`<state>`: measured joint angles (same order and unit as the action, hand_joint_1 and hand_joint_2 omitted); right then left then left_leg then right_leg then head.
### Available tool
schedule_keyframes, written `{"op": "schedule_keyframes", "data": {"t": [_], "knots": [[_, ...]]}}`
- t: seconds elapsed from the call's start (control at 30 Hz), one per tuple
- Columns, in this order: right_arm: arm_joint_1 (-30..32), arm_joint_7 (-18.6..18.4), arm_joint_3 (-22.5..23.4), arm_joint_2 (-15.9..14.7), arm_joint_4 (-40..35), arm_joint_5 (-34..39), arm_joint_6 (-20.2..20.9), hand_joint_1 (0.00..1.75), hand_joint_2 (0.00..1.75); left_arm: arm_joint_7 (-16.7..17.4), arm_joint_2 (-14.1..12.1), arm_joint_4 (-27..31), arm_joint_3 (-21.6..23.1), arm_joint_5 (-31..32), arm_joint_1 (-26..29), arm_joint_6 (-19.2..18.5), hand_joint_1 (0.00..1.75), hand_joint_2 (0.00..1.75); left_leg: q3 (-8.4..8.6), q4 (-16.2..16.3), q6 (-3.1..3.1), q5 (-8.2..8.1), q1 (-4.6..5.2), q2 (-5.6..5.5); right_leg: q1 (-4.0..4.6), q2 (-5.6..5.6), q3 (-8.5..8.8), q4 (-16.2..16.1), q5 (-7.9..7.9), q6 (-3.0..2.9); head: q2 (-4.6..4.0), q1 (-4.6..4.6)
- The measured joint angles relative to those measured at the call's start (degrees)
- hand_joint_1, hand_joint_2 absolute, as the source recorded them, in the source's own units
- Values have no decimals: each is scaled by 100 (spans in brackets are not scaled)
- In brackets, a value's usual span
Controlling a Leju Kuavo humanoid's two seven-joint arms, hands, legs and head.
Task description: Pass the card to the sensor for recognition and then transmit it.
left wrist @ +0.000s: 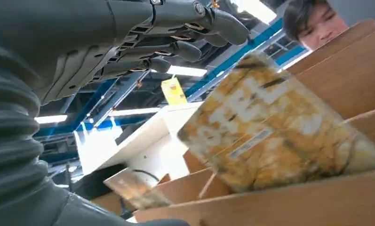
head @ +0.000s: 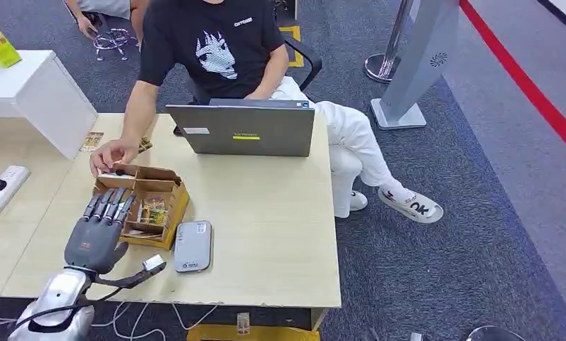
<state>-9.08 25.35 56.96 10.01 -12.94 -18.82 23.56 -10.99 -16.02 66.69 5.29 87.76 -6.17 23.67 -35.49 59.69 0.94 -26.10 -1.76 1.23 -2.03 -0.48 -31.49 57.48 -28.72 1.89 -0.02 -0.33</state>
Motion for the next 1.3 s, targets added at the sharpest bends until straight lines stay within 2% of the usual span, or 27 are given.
{"op": "schedule_keyframes", "data": {"t": [0.3, 1.03, 1.07, 1.1, 1.3], "knots": [[-4, 2, -37, 17, 2, 15, 7, 0, 175, -60, 138, -97, 238, -163, -31, 84, 0, 175, -1, 1, 0, -2, 1, 1, -1, 1, -2, 0, 0, 0, 0, 0], [-3, 2, -46, 20, 2, 22, 7, 0, 175, -99, 271, -97, 256, -285, -25, 81, 0, 175, -1, 0, 0, -1, 0, 1, 0, 1, -2, 0, 0, 0, 0, 0], [-3, 2, -48, 20, 2, 22, 4, 0, 175, -114, 275, -99, 256, -291, -25, 81, 115, 175, -1, 0, 0, -1, 0, 1, 0, 1, -2, 0, 0, 0, 0, 0], [-2, 2, -50, 20, 2, 22, 4, 0, 175, -121, 278, -99, 256, -294, -25, 81, 175, 175, -1, 0, 0, -1, 0, 1, 0, 1, -2, 0, 0, 0, 0, 0], [-3, 2, -68, 20, 2, 28, 4, 0, 175, -189, 273, -101, 256, -416, -18, 29, 175, 175, -1, 0, 0, -1, 0, 0, 0, 0, -2, 0, 0, 0, 0, 0]]}}
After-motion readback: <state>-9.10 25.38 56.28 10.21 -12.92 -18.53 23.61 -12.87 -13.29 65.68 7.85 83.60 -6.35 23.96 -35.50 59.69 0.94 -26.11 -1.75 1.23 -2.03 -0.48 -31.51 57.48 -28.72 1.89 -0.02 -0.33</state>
